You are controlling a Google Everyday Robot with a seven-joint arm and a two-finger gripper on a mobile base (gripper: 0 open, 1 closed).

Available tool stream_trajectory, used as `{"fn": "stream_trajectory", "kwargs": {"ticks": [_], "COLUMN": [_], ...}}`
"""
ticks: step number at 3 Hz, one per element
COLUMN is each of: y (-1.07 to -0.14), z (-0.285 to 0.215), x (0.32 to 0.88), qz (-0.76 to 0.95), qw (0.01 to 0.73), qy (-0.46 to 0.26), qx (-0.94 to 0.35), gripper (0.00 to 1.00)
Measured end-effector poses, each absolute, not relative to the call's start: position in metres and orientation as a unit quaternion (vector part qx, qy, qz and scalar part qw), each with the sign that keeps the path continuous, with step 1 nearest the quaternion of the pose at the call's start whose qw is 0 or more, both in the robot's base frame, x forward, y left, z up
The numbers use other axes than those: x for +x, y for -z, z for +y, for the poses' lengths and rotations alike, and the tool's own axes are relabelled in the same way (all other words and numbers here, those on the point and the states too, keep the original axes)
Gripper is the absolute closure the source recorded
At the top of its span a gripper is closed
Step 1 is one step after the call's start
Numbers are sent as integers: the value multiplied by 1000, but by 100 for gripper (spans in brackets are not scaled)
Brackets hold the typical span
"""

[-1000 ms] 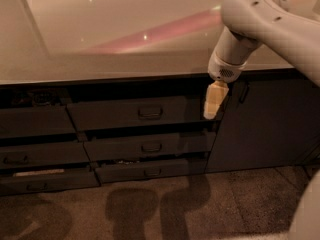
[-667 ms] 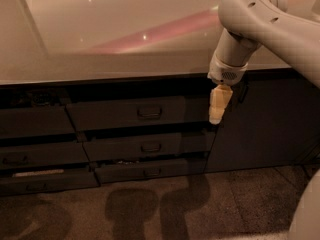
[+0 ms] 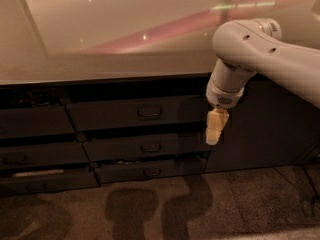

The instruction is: Open top drawer

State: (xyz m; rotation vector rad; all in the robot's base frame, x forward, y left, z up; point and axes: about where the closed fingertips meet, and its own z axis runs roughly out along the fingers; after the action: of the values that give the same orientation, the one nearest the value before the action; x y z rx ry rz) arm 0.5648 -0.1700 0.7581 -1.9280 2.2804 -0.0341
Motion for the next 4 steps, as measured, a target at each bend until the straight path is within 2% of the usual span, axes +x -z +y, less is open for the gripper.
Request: {"fn": "stream_trajectory", "kwargs": {"ticks": [2,3,4], "y": [-756,-754,-753], "z": [-170,-156,-159], "x": [566,562,557], "qz": [753,691,682], "qw": [69,8,-8], "qy": [11,31,31], "qx": [-654,-722,-731], "gripper": [0,0,0]}}
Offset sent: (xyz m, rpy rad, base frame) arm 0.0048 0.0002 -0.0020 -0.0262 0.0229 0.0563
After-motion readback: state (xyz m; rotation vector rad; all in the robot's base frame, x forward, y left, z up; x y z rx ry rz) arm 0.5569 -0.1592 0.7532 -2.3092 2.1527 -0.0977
